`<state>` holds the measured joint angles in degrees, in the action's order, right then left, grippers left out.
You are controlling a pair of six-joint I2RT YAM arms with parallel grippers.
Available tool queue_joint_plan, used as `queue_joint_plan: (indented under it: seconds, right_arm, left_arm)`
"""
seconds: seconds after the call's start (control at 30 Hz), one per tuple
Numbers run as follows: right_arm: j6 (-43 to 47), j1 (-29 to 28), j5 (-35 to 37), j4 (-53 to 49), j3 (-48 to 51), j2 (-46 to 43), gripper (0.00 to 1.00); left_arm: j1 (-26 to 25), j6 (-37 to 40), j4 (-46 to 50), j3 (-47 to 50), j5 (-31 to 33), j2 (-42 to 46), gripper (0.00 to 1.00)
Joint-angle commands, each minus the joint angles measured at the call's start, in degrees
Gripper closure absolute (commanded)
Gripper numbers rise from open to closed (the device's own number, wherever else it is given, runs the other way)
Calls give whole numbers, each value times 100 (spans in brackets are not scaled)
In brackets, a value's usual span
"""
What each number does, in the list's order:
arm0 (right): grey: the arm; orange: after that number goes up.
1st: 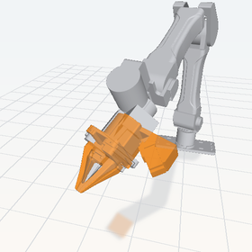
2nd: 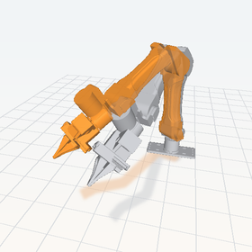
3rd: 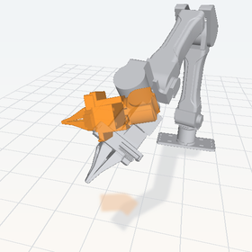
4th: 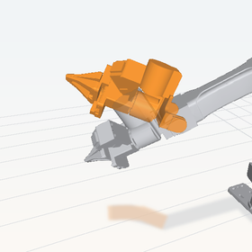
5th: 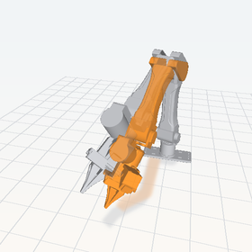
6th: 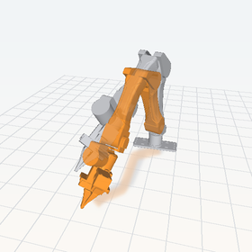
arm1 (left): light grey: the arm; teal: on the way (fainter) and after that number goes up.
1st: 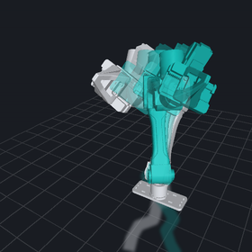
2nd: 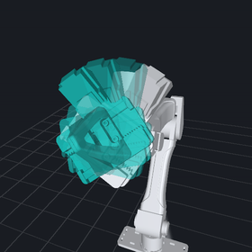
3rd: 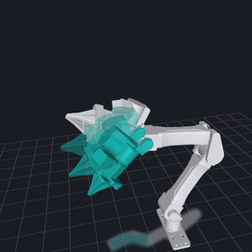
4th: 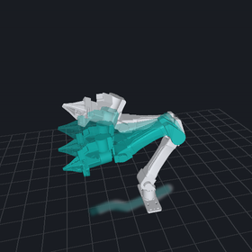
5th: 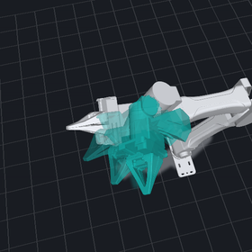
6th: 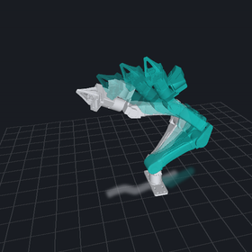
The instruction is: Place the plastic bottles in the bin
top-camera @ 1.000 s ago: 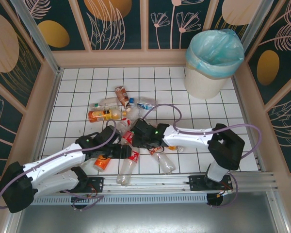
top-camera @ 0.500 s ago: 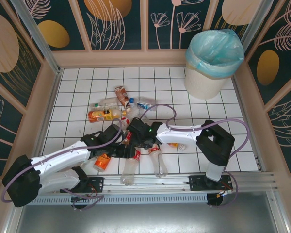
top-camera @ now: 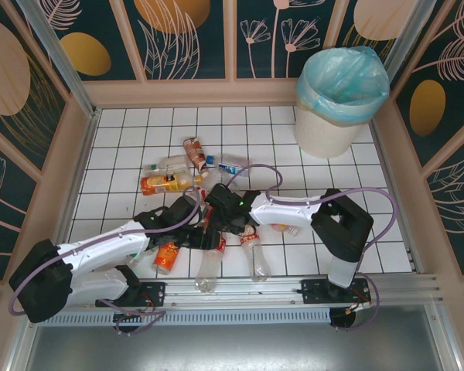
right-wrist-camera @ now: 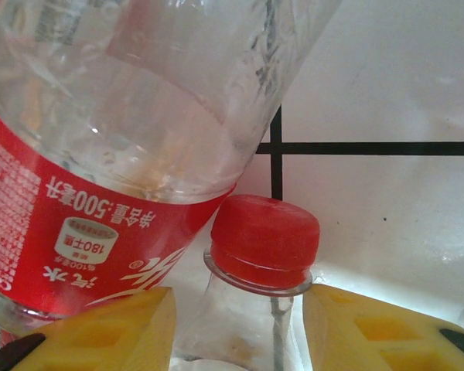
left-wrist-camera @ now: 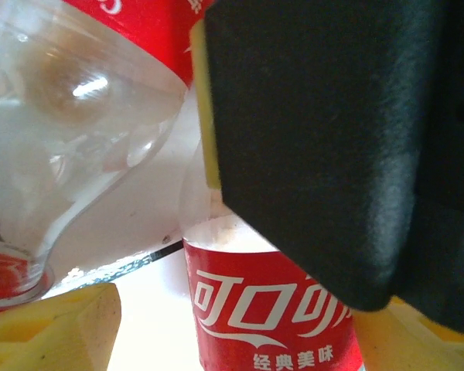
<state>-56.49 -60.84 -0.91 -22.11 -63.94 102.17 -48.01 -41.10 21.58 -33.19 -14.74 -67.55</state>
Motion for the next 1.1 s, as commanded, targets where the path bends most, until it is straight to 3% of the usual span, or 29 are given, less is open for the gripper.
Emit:
queue_joint_plan:
  seconds: [0.0,0.2,0.47,0.83,1.07]
  right_arm:
    - [135,141,26,93,-103,117,49]
    - [217,153,-67,41,-126,145,42]
    - [95,151,25,259,46,-68,56]
    - [-23,230,-10,598,489,-75,51]
    - [-78,230,31,760,584,-193,61]
  left_arm:
    - [7,233,175,-58,135,-160,22]
    - [9,210,177,-92,188,-202,22]
    - [4,216,305,-144,250,-98,22]
    - [3,96,-87,185,305,-33,23]
    - [2,91,-172,287,322,-52,23]
